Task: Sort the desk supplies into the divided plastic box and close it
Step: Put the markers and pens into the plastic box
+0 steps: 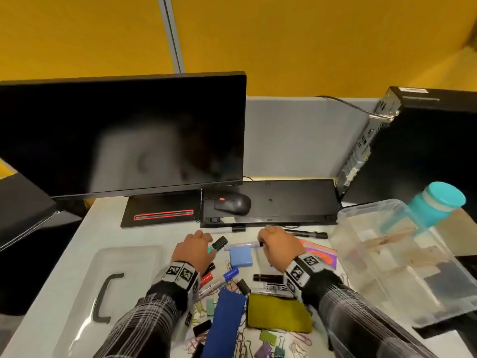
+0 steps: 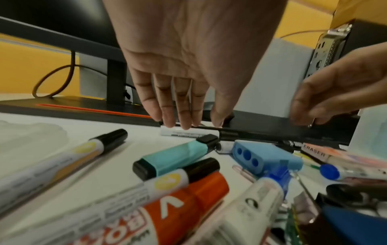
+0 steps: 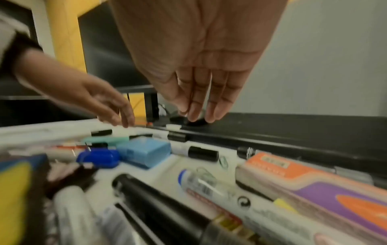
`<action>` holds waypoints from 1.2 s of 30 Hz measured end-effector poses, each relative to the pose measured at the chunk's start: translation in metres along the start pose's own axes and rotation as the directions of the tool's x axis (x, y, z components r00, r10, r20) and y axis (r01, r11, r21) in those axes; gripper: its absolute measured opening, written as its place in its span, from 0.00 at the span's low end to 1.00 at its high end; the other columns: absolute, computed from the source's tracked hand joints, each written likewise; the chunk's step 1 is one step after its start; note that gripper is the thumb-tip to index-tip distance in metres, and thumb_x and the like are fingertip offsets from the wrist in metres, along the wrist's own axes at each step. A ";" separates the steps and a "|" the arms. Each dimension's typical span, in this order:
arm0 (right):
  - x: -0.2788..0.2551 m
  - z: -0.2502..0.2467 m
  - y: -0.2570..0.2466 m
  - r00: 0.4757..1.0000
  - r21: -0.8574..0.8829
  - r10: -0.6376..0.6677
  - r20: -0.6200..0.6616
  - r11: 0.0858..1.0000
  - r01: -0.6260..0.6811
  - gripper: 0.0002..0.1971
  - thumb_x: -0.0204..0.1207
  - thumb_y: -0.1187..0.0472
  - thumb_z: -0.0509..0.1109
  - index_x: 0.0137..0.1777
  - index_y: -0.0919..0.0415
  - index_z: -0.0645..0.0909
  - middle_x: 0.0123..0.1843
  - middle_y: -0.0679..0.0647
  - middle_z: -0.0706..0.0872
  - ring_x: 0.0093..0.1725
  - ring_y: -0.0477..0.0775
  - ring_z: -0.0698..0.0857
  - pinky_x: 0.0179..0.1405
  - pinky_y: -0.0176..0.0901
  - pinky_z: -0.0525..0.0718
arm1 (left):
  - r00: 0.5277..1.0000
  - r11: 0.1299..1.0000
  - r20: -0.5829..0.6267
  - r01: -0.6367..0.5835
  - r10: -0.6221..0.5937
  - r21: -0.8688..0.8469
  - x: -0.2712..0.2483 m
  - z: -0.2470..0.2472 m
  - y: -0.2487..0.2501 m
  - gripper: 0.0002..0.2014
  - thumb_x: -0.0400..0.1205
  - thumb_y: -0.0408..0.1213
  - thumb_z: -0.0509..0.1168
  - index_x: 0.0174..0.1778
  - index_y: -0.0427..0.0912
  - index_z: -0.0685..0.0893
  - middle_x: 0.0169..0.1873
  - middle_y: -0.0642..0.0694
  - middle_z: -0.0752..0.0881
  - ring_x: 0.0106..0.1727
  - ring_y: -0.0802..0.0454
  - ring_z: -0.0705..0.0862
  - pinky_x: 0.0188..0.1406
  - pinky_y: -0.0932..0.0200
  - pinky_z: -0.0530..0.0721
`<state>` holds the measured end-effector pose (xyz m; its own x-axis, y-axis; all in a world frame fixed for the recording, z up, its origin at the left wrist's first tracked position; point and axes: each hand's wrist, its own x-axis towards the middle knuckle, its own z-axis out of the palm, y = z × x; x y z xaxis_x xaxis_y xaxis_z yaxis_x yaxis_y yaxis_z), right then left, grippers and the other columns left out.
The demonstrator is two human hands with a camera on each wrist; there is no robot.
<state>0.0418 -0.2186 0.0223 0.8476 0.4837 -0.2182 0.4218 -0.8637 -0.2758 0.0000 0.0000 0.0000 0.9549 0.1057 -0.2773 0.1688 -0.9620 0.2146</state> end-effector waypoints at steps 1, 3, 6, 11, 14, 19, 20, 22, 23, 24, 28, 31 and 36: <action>0.008 0.004 -0.002 0.998 -0.020 0.009 0.056 1.000 -0.008 0.14 0.78 0.65 0.62 0.63 0.57 0.74 0.64 0.54 0.77 0.65 0.56 0.75 0.60 0.49 0.77 | 0.999 1.000 0.032 0.017 -0.018 0.022 0.003 0.001 0.000 0.19 0.83 0.49 0.60 0.69 0.50 0.73 0.66 0.49 0.76 0.66 0.50 0.76 0.64 0.53 0.78; 0.021 0.011 -0.006 0.982 -0.081 0.016 0.186 0.997 -0.001 0.20 0.75 0.66 0.65 0.68 0.59 0.71 0.69 0.57 0.73 0.69 0.58 0.72 0.66 0.53 0.76 | 0.997 0.997 0.075 0.026 -0.032 0.076 0.010 0.009 -0.002 0.22 0.81 0.50 0.62 0.70 0.48 0.72 0.67 0.48 0.76 0.67 0.49 0.75 0.65 0.52 0.77; 0.035 0.018 -0.011 0.961 -0.149 0.035 0.275 0.989 0.007 0.25 0.72 0.60 0.70 0.68 0.59 0.69 0.68 0.59 0.71 0.69 0.61 0.70 0.67 0.56 0.74 | 0.992 0.995 0.124 0.006 -0.019 0.103 0.013 0.017 -0.007 0.23 0.80 0.50 0.64 0.70 0.49 0.71 0.66 0.48 0.76 0.65 0.49 0.77 0.65 0.53 0.78; 0.039 0.022 -0.006 0.989 -0.071 0.080 0.124 0.995 -0.071 0.20 0.75 0.64 0.65 0.67 0.60 0.69 0.68 0.59 0.74 0.67 0.59 0.72 0.68 0.52 0.71 | 0.993 1.000 0.113 -0.015 0.016 -0.011 0.015 0.020 -0.018 0.21 0.79 0.43 0.65 0.67 0.48 0.72 0.63 0.47 0.74 0.58 0.50 0.79 0.62 0.57 0.79; 0.033 0.010 0.014 0.967 0.104 0.229 -0.112 0.970 -0.218 0.09 0.80 0.63 0.57 0.58 0.58 0.71 0.59 0.57 0.80 0.52 0.55 0.77 0.53 0.45 0.76 | 0.999 0.990 -0.017 -0.041 0.039 -0.134 0.017 0.010 -0.019 0.17 0.80 0.38 0.64 0.65 0.45 0.72 0.62 0.46 0.69 0.47 0.53 0.79 0.54 0.62 0.82; 0.026 -0.007 0.074 0.916 -0.123 0.390 -0.092 0.908 -0.399 0.15 0.79 0.57 0.59 0.65 0.57 0.70 0.64 0.56 0.76 0.62 0.59 0.77 0.61 0.50 0.73 | 0.971 0.980 -0.144 -0.197 0.191 -0.025 0.038 -0.008 -0.012 0.15 0.81 0.31 0.59 0.64 0.41 0.72 0.60 0.44 0.71 0.47 0.49 0.78 0.47 0.61 0.77; 0.028 -0.004 0.084 0.907 -0.160 0.420 -0.035 0.893 -0.420 0.17 0.79 0.56 0.60 0.67 0.56 0.71 0.66 0.56 0.75 0.65 0.59 0.76 0.63 0.51 0.73 | 0.965 0.973 -0.124 -0.230 0.230 0.016 0.044 -0.007 -0.011 0.17 0.81 0.30 0.58 0.66 0.42 0.71 0.61 0.44 0.72 0.52 0.48 0.78 0.51 0.60 0.76; 0.030 0.002 0.095 0.883 -0.115 0.465 0.057 0.882 -0.457 0.20 0.78 0.53 0.61 0.69 0.55 0.72 0.69 0.56 0.74 0.67 0.59 0.76 0.65 0.52 0.74 | 0.956 0.955 -0.064 -0.278 0.285 0.105 0.053 -0.001 -0.009 0.22 0.80 0.29 0.59 0.71 0.43 0.69 0.65 0.44 0.72 0.60 0.46 0.76 0.58 0.57 0.76; 0.030 0.005 0.097 0.874 -0.064 0.479 0.081 0.878 -0.475 0.20 0.78 0.52 0.61 0.69 0.54 0.73 0.70 0.55 0.74 0.67 0.59 0.77 0.66 0.52 0.75 | 0.955 0.946 -0.032 -0.288 0.296 0.148 0.056 0.002 -0.008 0.24 0.80 0.28 0.60 0.73 0.44 0.67 0.67 0.44 0.71 0.62 0.45 0.75 0.61 0.56 0.77; 0.030 0.007 0.097 0.868 -0.026 0.488 0.091 0.872 -0.488 0.19 0.78 0.52 0.62 0.69 0.52 0.74 0.70 0.55 0.74 0.67 0.59 0.77 0.66 0.53 0.75 | 0.956 0.940 -0.009 -0.288 0.294 0.181 0.058 0.006 -0.009 0.27 0.80 0.29 0.62 0.75 0.45 0.66 0.68 0.44 0.70 0.64 0.45 0.75 0.63 0.55 0.77; 0.033 0.012 0.096 0.868 -0.047 0.487 0.097 0.873 -0.485 0.17 0.79 0.52 0.62 0.67 0.51 0.77 0.68 0.54 0.75 0.65 0.58 0.78 0.65 0.53 0.76 | 0.969 0.945 -0.001 -0.240 0.246 0.224 0.057 0.015 -0.012 0.27 0.82 0.32 0.62 0.77 0.48 0.65 0.70 0.45 0.71 0.69 0.45 0.72 0.67 0.54 0.75; 0.038 0.006 0.096 0.876 -0.079 0.456 0.160 0.890 -0.449 0.18 0.78 0.52 0.64 0.67 0.50 0.76 0.68 0.53 0.76 0.67 0.58 0.76 0.66 0.53 0.74 | 0.979 0.950 0.013 -0.199 0.202 0.239 0.054 0.019 -0.015 0.23 0.83 0.35 0.61 0.75 0.47 0.67 0.72 0.44 0.71 0.73 0.44 0.69 0.70 0.53 0.73; 0.029 0.001 0.078 0.937 0.020 0.343 0.061 0.938 -0.345 0.14 0.78 0.56 0.63 0.64 0.48 0.74 0.66 0.49 0.80 0.65 0.56 0.74 0.66 0.51 0.68 | 0.987 0.957 0.007 -0.155 0.158 0.246 0.047 0.014 -0.020 0.23 0.83 0.36 0.60 0.75 0.45 0.68 0.73 0.44 0.72 0.74 0.45 0.68 0.72 0.54 0.72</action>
<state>0.0992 -0.2721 -0.0068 0.9196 0.1656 -0.3563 0.0972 -0.9745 -0.2021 0.0381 0.0209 -0.0302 0.9679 -0.0496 -0.2465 -0.0465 -0.9988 0.0184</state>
